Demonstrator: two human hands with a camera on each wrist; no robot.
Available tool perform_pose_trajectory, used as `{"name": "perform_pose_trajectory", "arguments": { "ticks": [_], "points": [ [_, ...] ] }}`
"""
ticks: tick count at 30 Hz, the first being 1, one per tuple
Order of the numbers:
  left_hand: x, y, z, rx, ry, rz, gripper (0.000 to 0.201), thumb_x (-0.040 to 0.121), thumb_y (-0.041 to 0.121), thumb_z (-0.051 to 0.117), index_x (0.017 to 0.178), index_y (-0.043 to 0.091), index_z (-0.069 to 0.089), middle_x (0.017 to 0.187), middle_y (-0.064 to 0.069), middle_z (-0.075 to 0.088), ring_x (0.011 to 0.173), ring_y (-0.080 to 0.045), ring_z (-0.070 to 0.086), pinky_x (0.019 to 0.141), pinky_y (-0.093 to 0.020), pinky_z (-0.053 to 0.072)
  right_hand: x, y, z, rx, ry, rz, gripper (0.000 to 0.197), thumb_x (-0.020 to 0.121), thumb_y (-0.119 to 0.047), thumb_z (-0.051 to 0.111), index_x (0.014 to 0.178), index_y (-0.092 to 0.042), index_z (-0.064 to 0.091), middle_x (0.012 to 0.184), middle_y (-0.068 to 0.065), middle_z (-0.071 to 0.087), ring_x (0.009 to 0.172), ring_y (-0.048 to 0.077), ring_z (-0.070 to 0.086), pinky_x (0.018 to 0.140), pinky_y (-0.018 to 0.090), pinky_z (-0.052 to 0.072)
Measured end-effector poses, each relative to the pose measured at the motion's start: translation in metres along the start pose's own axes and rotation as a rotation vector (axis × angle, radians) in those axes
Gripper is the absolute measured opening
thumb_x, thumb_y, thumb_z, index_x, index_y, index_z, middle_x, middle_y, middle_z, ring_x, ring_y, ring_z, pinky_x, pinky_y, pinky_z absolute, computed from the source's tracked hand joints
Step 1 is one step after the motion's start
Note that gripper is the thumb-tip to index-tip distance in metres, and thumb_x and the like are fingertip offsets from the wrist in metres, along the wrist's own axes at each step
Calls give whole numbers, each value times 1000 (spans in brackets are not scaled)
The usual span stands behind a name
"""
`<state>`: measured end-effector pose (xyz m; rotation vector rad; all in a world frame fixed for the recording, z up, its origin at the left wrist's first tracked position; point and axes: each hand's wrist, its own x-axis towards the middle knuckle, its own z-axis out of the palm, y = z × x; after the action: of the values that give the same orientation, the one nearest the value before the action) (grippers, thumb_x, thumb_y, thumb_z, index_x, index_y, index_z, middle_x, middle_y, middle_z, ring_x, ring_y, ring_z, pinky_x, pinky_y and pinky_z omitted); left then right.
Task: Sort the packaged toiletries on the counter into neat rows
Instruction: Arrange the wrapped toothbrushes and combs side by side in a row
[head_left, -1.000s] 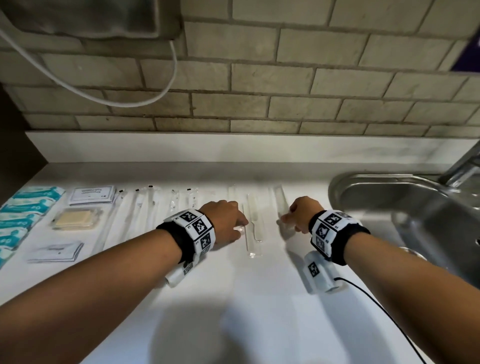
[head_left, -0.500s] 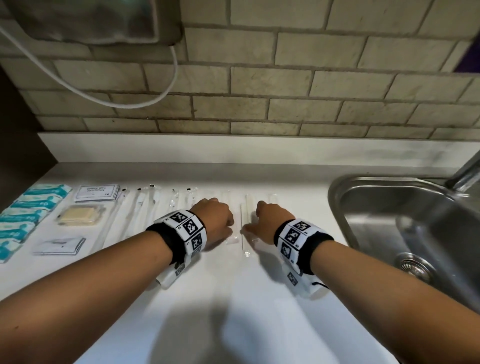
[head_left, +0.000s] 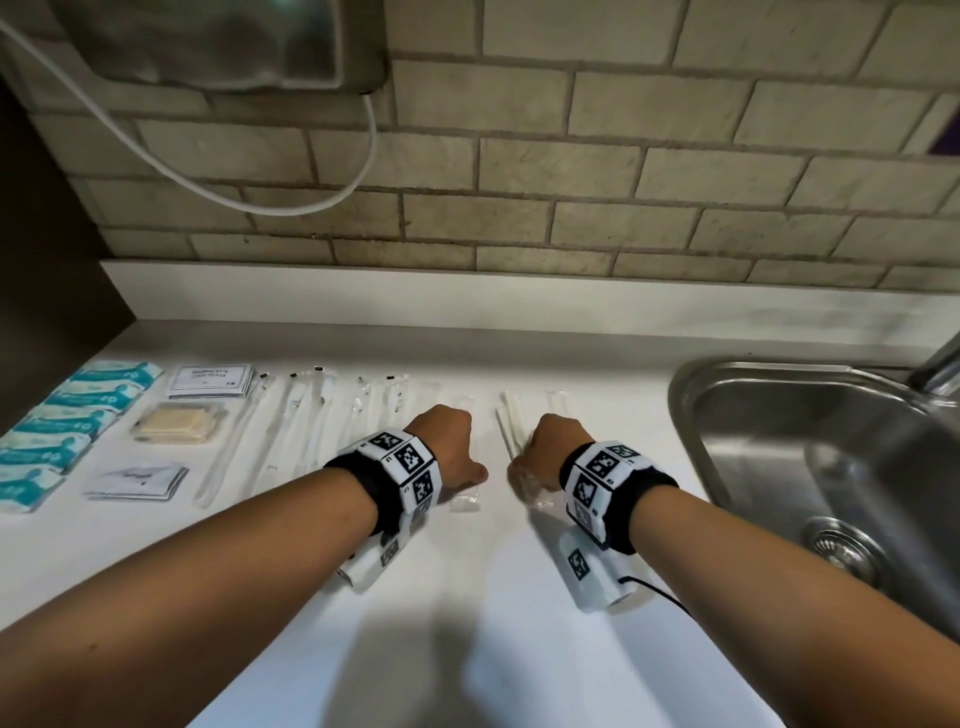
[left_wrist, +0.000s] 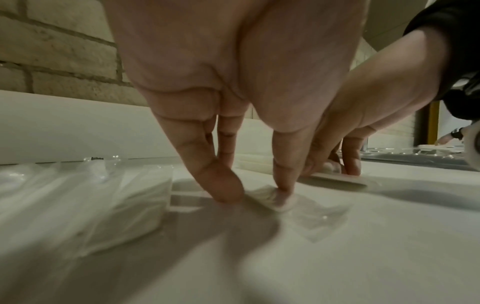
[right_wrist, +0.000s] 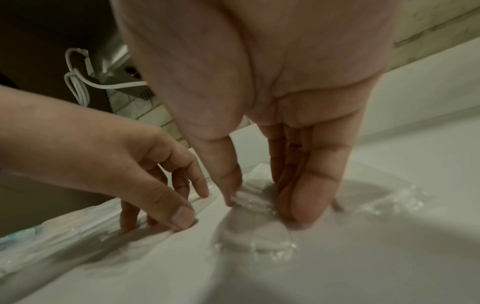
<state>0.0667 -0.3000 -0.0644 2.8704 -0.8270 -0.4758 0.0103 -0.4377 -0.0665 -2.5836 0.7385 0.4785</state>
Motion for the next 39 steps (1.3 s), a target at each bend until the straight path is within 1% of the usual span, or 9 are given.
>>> {"name": "perform_pose_trajectory", "arguments": {
  "ticks": [5,11,14,17,20,23,24,27,39],
  "points": [
    [0,6,-3,-6,-15,-3,48,76,38,76,111,7,65,108,-8,68,94,-25,67,81,-35,57,-3,5,1,19,38,1,22,60,-24,72,76,-9,71,65,1,68,55,17,66,54,22,55],
    [-6,7,-4,-131,77,13,45,79,45,72,101,6,66,99,-8,67,91,-26,66,80,-36,55,-12,3,-5,-42,66,9,26,60,-22,76,80,-9,66,70,0,64,63,18,64,56,22,53],
    [-2,-12,-14,-116,99,-7,28,85,35,63,83,8,69,85,-8,69,83,-28,67,72,-33,55,-16,3,-4,-138,117,-58,44,71,-28,73,106,-9,52,101,5,59,89,22,62,74,31,55],
    [-1,-33,-24,43,108,-45,22,88,15,54,97,16,73,105,-3,69,104,-26,59,86,-33,50,-19,-5,-1,-236,207,-255,53,85,-40,62,128,-12,46,124,7,51,115,26,51,94,38,49],
    [-3,-45,-24,186,37,-77,22,83,10,51,92,19,69,116,-3,61,121,-28,42,91,-31,38,-21,-17,6,-340,214,-442,51,88,-44,54,129,-15,51,128,6,53,120,26,46,101,39,42],
    [-4,-52,-18,153,-21,-97,11,83,14,56,78,21,63,126,-10,54,129,-33,35,99,-34,37,-21,-26,16,-466,151,-472,44,91,-41,49,126,-15,54,129,7,54,123,27,43,102,39,35],
    [-5,-54,-16,105,-2,-82,8,83,20,61,84,25,67,126,-10,52,128,-32,37,101,-35,37,-19,-28,18,-481,138,-468,43,91,-40,48,126,-15,54,129,7,54,123,28,43,102,39,35],
    [-6,-56,-9,29,32,-20,38,79,39,72,116,37,67,111,0,48,121,-26,42,104,-36,40,-15,-32,19,-470,133,-479,38,93,-35,47,122,-13,56,127,7,55,121,29,45,98,38,36],
    [-3,-61,-1,26,74,-5,40,80,44,69,119,34,66,118,0,58,124,-25,39,101,-36,40,-14,-31,30,-362,103,-520,32,93,-19,44,123,-8,51,128,7,50,119,30,45,92,40,44]
  ]
}}
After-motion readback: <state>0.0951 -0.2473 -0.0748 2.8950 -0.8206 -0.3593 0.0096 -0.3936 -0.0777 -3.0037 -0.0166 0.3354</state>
